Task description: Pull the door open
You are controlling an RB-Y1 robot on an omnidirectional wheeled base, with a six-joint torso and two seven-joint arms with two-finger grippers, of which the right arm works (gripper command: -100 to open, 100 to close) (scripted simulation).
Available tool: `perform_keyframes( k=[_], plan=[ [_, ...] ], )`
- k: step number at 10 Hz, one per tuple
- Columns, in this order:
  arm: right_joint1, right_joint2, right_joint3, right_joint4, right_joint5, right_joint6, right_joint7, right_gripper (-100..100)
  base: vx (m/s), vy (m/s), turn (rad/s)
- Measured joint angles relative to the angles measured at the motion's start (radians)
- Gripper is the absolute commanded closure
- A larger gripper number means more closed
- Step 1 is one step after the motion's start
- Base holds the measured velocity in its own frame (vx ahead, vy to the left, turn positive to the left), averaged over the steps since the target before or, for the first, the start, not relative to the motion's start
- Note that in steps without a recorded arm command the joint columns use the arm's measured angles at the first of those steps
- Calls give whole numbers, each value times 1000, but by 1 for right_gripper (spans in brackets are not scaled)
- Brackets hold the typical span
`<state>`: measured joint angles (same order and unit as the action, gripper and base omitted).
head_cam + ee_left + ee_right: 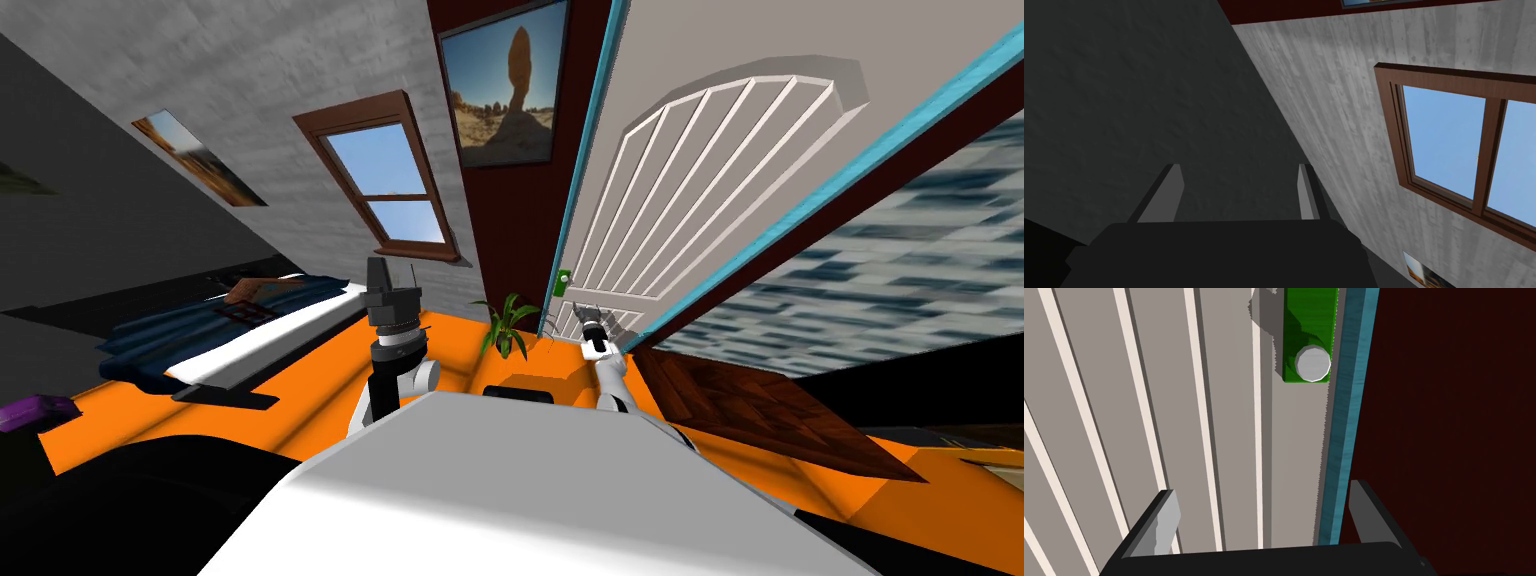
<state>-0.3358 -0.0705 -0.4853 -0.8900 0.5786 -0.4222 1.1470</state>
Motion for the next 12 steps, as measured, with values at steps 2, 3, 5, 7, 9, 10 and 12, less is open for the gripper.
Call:
perform_keyframes(
  k=[2,3,5,7,9,10,12],
  plan=[
    [-9,-16,-36,18,-20,0,19,-100,0,-59,206],
    [-9,-16,-54,16,-30,2,33,-100,23,-64,223],
    [-9,-26,-86,21,-50,4,49,-100,66,-55,198],
    [-12,-36,-107,29,-64,8,55,-100,64,-32,79],
    [-23,-38,-144,53,-82,-3,83,-100,155,-33,209],
    [-29,-40,-161,63,-91,-4,93,-100,208,-27,147],
    [-27,-40,-180,59,-104,4,102,-100,207,-17,81]
  ],
)
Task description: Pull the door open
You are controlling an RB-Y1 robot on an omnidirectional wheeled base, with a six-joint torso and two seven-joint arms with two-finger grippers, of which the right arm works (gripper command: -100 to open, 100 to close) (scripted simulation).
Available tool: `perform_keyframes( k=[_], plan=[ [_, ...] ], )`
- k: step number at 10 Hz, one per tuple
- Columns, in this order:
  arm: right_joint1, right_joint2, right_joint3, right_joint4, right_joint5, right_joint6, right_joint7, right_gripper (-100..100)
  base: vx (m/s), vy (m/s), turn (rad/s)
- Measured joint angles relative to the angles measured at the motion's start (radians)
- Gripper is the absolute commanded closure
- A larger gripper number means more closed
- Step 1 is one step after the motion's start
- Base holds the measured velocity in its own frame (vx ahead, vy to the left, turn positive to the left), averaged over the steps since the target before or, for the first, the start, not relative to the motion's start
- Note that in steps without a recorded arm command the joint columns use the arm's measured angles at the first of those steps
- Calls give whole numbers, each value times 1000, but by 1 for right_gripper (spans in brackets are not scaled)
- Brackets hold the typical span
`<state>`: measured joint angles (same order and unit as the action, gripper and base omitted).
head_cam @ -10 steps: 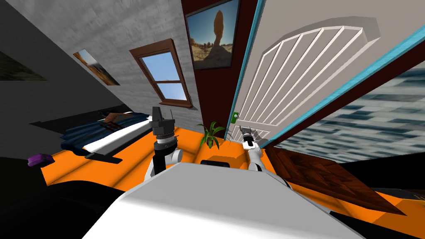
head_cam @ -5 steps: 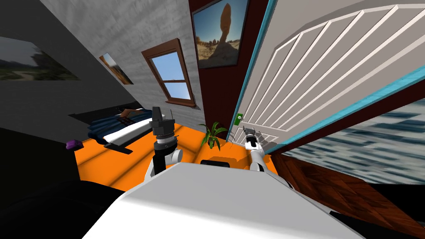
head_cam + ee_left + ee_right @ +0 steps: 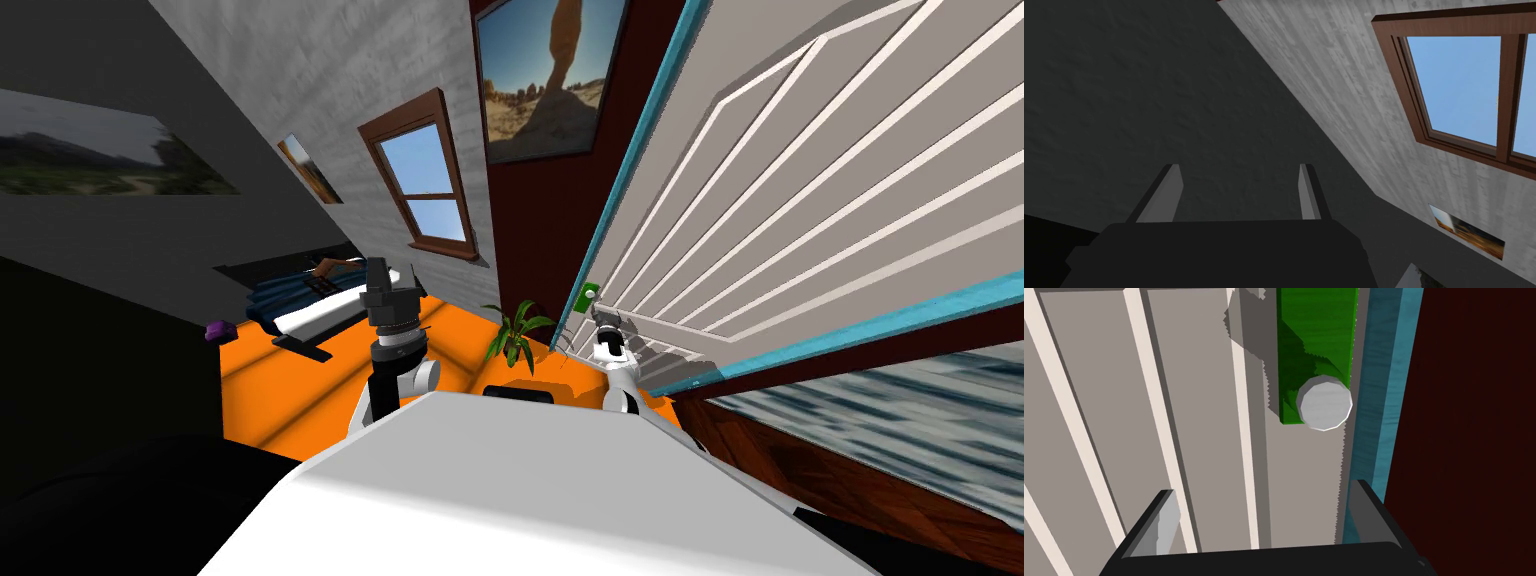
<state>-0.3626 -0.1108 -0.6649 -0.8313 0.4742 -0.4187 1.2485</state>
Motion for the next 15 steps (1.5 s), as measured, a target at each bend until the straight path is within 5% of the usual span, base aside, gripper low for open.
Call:
perform_keyframes(
  k=[6,7,13,15],
  plan=[
    [-10,0,-39,21,-21,-6,25,-100,202,5,38],
    [-10,0,-39,21,-21,-6,26,100,-11,-5,-9],
    [-8,2,-37,24,-20,-4,26,100,-32,-8,5],
    [-17,0,-34,27,-47,5,22,100,-170,4,11]
  ],
)
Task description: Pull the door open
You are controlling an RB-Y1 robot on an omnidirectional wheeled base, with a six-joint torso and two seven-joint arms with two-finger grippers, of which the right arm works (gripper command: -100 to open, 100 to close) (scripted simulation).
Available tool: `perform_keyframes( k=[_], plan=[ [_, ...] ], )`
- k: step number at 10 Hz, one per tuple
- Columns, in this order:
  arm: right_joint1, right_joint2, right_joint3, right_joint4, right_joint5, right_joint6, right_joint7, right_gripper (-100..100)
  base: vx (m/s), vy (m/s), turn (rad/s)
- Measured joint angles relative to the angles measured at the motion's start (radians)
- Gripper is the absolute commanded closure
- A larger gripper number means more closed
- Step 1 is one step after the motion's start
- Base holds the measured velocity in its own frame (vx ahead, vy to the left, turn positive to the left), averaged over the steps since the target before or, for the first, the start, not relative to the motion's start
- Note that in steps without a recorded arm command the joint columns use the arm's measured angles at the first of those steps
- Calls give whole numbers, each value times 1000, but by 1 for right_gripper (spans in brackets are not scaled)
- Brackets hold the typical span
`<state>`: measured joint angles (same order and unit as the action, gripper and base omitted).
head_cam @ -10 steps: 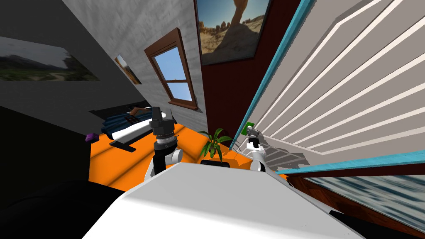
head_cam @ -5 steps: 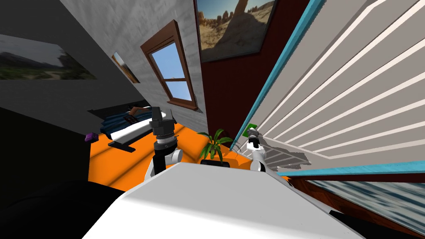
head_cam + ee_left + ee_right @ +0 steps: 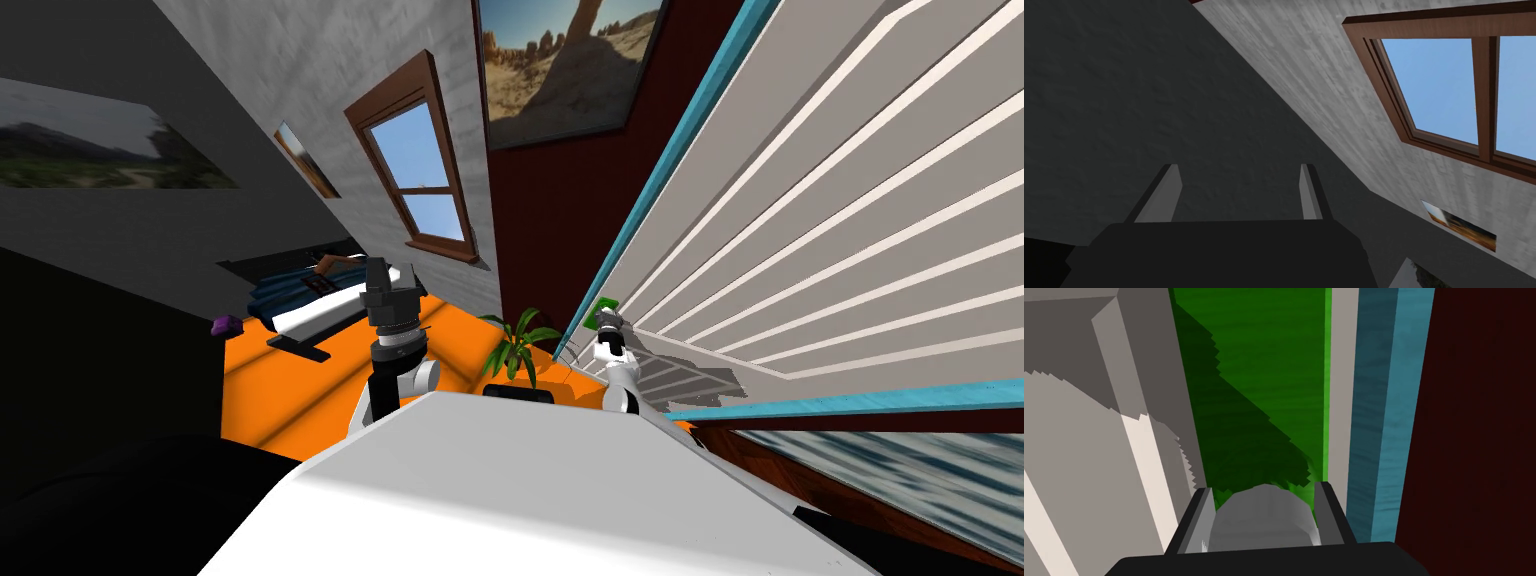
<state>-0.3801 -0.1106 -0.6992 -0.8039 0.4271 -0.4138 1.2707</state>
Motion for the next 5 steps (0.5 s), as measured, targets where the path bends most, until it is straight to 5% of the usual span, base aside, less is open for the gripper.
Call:
perform_keyframes(
  k=[3,5],
  plan=[
    [-7,7,-3,22,-52,14,0,100,-141,28,-12],
    [2,10,10,4,-97,50,-23,100,-101,7,-21]
  ],
)
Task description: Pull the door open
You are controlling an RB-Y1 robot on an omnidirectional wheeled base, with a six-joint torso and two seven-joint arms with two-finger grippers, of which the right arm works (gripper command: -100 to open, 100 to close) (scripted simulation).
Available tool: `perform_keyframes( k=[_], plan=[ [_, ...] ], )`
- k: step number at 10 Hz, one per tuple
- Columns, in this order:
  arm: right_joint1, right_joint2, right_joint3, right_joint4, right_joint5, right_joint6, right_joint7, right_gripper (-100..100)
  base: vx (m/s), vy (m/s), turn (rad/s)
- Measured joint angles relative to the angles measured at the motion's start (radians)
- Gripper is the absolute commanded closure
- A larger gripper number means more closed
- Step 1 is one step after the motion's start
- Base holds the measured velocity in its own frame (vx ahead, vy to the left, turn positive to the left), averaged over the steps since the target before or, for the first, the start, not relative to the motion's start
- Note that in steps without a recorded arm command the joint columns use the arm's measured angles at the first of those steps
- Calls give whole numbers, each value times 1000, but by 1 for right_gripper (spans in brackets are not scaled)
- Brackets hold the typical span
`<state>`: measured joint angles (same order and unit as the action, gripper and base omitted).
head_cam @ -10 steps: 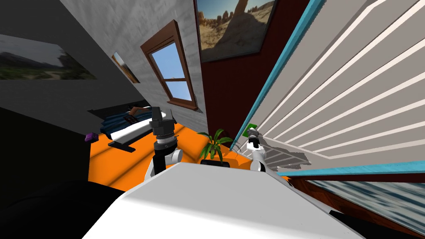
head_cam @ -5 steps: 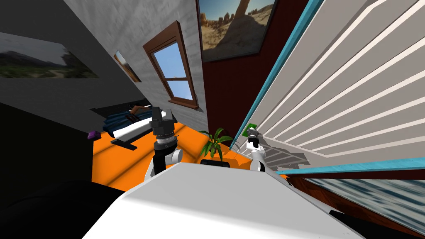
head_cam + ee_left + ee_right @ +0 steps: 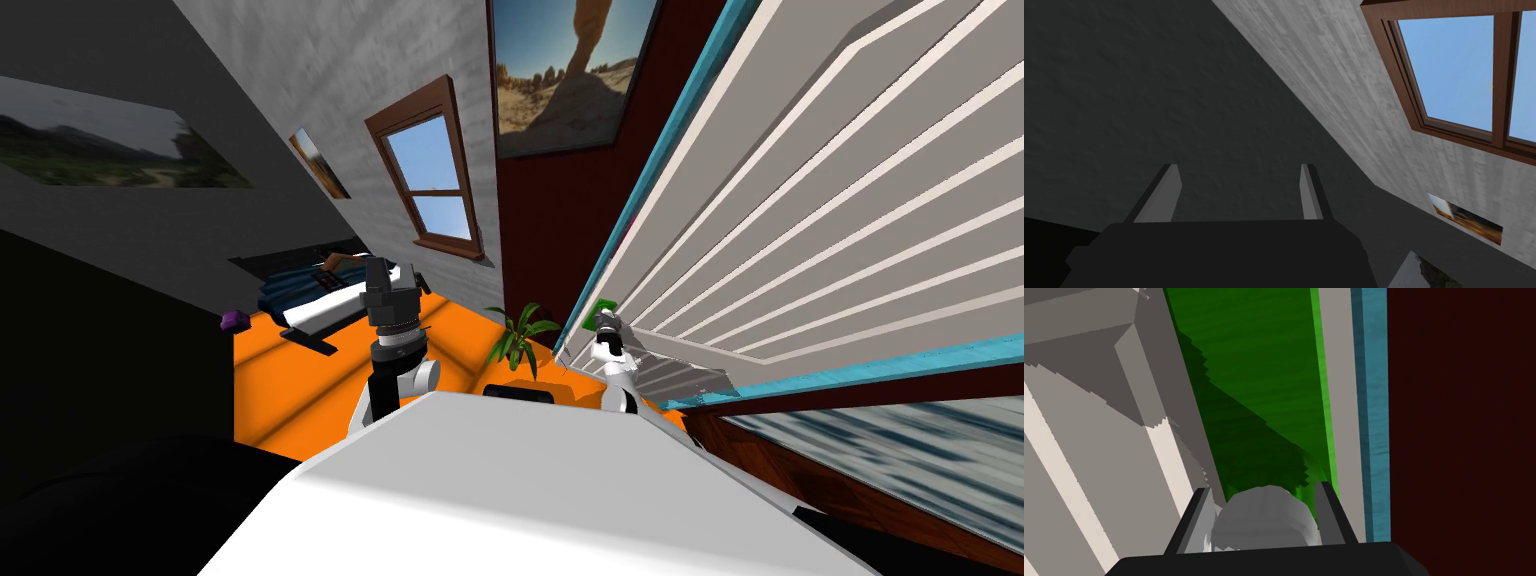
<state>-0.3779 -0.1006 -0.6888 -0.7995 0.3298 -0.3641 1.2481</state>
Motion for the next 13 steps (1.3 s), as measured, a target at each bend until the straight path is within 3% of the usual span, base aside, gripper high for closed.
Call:
perform_keyframes(
  k=[1,3,5,7,8,9,12,13],
  plan=[
    [6,7,4,-11,-21,11,-4,100,-63,4,-7],
    [-14,0,-2,19,-69,21,-6,100,-61,7,-2],
    [-9,-1,8,7,-115,47,-21,100,-58,2,-32],
    [-17,-6,5,28,-169,58,-30,100,-60,12,-33],
    [-1,2,15,-6,-196,88,-41,100,-60,-5,-25],
    [-6,4,14,-4,-224,106,-46,100,-47,4,-5],
    [-37,-15,10,68,-297,102,-55,100,-33,8,-19],
    [-30,-4,6,43,-301,117,-51,100,-7,2,-16]
  ],
)
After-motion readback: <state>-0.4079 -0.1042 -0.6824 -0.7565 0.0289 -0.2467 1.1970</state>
